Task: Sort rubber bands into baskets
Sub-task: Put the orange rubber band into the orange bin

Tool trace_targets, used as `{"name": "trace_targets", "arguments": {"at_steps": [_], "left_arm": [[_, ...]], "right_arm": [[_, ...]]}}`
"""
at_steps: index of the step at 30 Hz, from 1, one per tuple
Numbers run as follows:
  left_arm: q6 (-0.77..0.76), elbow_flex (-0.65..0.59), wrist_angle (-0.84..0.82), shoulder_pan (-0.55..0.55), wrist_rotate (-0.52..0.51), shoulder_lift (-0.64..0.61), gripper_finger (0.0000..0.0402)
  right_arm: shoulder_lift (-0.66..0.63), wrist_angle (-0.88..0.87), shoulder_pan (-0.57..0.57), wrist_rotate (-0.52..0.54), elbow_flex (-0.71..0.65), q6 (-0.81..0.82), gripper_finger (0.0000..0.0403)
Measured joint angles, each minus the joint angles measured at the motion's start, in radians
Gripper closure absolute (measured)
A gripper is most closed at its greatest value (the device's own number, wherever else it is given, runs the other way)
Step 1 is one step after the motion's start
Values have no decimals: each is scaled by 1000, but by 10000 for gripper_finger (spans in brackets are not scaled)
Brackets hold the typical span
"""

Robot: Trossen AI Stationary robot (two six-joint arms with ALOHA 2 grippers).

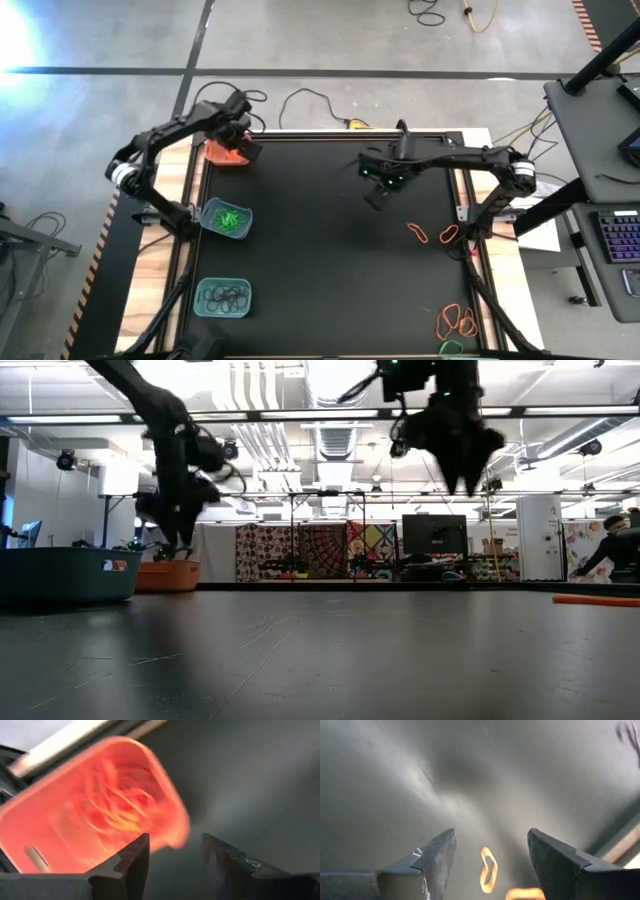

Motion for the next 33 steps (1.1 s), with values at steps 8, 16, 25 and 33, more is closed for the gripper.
{"name": "trace_targets", "arguments": {"at_steps": [8, 16, 25, 33], "left_arm": [[87, 156, -126, -111, 99, -127, 237], [32, 180, 204, -271, 272, -177, 237], [48, 154, 442, -440, 285, -145, 237], [42, 164, 457, -483, 283, -110, 237]], "right_arm": [[-3, -66, 73, -182, -73, 52, 165], [10, 7, 52, -310, -369, 31, 165], [34, 268, 20, -353, -566, 22, 165], [83, 394, -12, -317, -665, -72, 174]]}}
